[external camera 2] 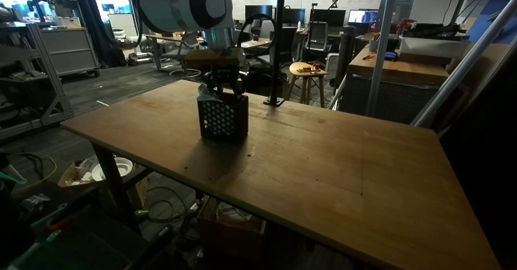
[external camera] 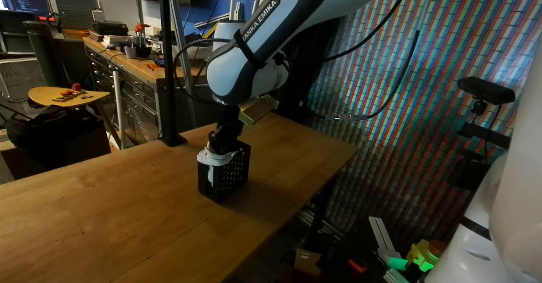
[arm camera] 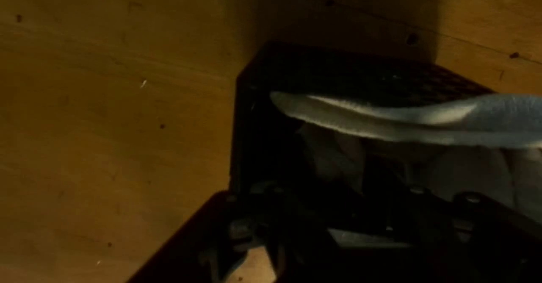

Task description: Put the towel in the box

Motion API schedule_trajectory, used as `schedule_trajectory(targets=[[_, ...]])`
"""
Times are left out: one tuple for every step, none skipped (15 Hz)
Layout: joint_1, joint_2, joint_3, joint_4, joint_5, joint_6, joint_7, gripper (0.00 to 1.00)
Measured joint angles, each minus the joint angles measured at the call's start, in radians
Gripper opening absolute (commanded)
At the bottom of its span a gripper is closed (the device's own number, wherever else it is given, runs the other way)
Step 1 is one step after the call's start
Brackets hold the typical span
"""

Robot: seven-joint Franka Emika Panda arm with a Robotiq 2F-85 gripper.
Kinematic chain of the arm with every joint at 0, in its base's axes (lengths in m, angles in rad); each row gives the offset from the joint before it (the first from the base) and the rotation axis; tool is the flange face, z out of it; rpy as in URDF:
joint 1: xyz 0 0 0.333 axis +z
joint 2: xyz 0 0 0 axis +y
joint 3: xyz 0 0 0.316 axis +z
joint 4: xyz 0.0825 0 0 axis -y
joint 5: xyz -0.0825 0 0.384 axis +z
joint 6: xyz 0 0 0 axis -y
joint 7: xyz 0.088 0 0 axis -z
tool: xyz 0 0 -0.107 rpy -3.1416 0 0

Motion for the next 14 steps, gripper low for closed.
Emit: schedule_trajectory(targets=[[0.002, -0.019, -0.002, 0.000, -0.020, 0.000, 0.017, 0.47], [0.003, -0.039, -0.003, 0.000, -0.038, -0.001, 0.033, 0.47], [0.004, -0.057, -0.004, 0.000, -0.052, -0.001, 0.047, 0.46], [0.005, -0.073, -0.004, -0.001, -0.068, -0.002, 0.060, 0.46], [0.006, -0.088, -0.004, -0.001, -0.082, -0.004, 0.073, 0.45], [0.007, -0.102, -0.004, -0.001, -0.096, -0.006, 0.086, 0.46], [0.010, -0.114, -0.004, -0.002, -0.113, -0.007, 0.099, 0.45], [0.013, -0.126, -0.004, -0.005, -0.127, -0.008, 0.111, 0.46], [0.017, -0.138, -0.003, -0.009, -0.143, -0.008, 0.122, 0.46], [0.022, -0.150, -0.002, -0.016, -0.158, -0.008, 0.133, 0.47], [0.028, -0.163, 0.001, -0.026, -0.172, -0.008, 0.144, 0.47], [0.035, -0.177, 0.006, -0.039, -0.190, -0.008, 0.160, 0.47], [0.043, -0.192, 0.013, -0.055, -0.210, -0.008, 0.179, 0.48], [0.053, -0.207, 0.024, -0.071, -0.232, -0.007, 0.202, 0.51]])
